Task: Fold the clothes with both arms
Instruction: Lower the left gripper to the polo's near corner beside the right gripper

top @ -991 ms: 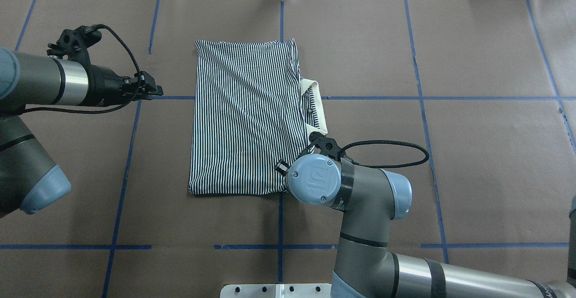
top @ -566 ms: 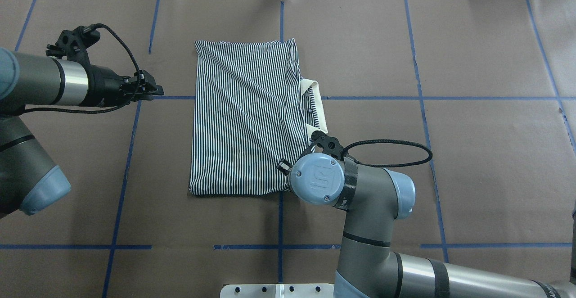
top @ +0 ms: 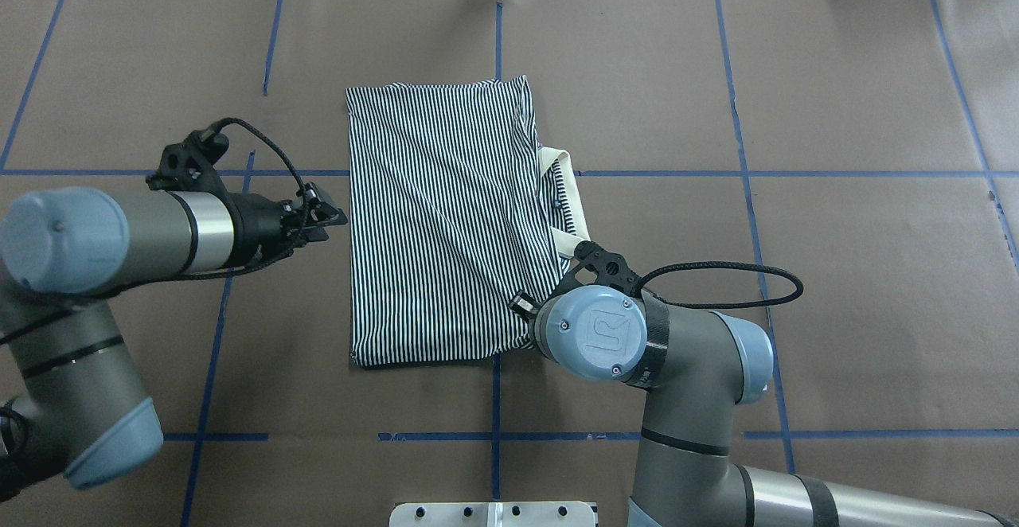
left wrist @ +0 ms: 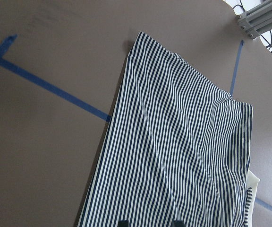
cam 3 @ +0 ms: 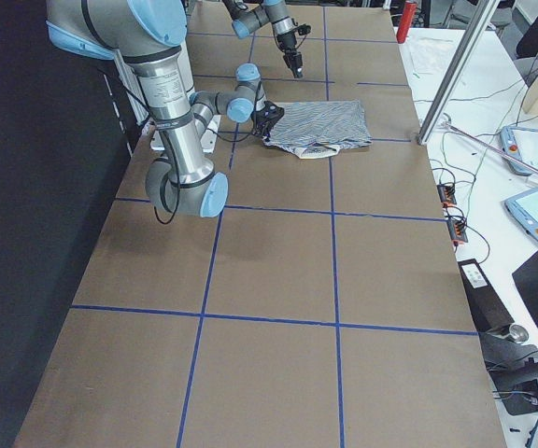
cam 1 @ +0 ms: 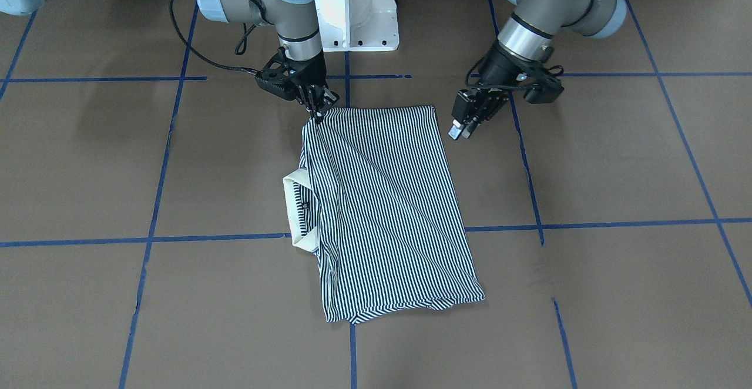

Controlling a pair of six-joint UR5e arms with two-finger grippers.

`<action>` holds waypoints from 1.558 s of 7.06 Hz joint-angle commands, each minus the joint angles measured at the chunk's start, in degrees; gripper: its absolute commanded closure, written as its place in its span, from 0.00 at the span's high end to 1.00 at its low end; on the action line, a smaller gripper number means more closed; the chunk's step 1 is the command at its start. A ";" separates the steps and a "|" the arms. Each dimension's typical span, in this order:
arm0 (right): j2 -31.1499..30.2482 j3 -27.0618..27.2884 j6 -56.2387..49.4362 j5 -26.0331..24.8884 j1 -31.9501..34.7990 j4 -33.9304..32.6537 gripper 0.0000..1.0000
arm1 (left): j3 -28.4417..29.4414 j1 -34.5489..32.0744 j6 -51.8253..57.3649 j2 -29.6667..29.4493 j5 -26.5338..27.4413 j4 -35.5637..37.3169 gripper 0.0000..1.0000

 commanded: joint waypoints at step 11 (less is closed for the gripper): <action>-0.17 0.44 -0.06 -0.70 -0.40 -0.07 0.00 | 0.53 16.98 -10.44 -0.47 12.81 15.17 0.45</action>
